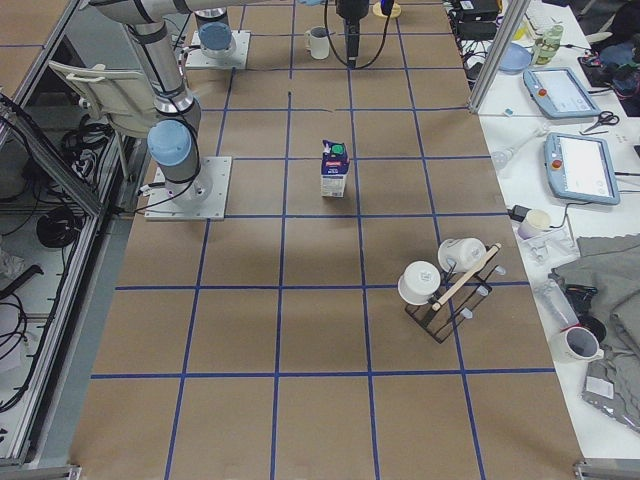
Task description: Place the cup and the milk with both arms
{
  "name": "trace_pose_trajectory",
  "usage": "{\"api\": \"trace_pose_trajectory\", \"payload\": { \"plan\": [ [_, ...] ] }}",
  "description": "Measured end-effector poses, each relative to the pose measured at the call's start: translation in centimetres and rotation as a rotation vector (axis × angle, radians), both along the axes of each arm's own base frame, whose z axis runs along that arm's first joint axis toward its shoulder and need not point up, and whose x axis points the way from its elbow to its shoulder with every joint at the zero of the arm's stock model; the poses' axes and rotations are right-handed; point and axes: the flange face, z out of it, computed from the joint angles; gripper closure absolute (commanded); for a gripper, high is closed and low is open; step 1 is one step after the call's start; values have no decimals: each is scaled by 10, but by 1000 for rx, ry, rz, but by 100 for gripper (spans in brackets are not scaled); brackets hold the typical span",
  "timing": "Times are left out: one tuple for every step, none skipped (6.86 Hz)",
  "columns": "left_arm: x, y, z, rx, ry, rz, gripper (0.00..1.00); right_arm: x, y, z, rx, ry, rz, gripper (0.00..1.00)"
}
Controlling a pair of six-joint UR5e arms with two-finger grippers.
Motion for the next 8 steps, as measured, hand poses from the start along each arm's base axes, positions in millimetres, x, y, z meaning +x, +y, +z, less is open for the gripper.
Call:
{"api": "trace_pose_trajectory", "payload": {
  "plan": [
    [6, 8, -15, 14, 5, 3, 0, 0, 0, 0, 0, 0, 0, 0],
    [9, 15, -28, 33, 11, 7, 0, 0, 0, 0, 0, 0, 0, 0],
    [9, 25, -41, 57, 19, 12, 7, 0, 0, 0, 0, 0, 0, 0],
    [8, 33, -50, 76, 27, 19, 34, 0, 0, 0, 0, 0, 0, 0],
    [8, 36, -57, 89, 33, 24, 59, 0, 0, 0, 0, 0, 0, 0],
    [8, 38, -62, 99, 38, 26, 100, 0, 0, 0, 0, 0, 0, 0],
    [8, 38, -68, 110, 43, 29, 100, 0, 0, 0, 0, 0, 0, 0],
    [7, 39, -71, 118, 48, 30, 100, 0, 0, 0, 0, 0, 0, 0]
  ]
}}
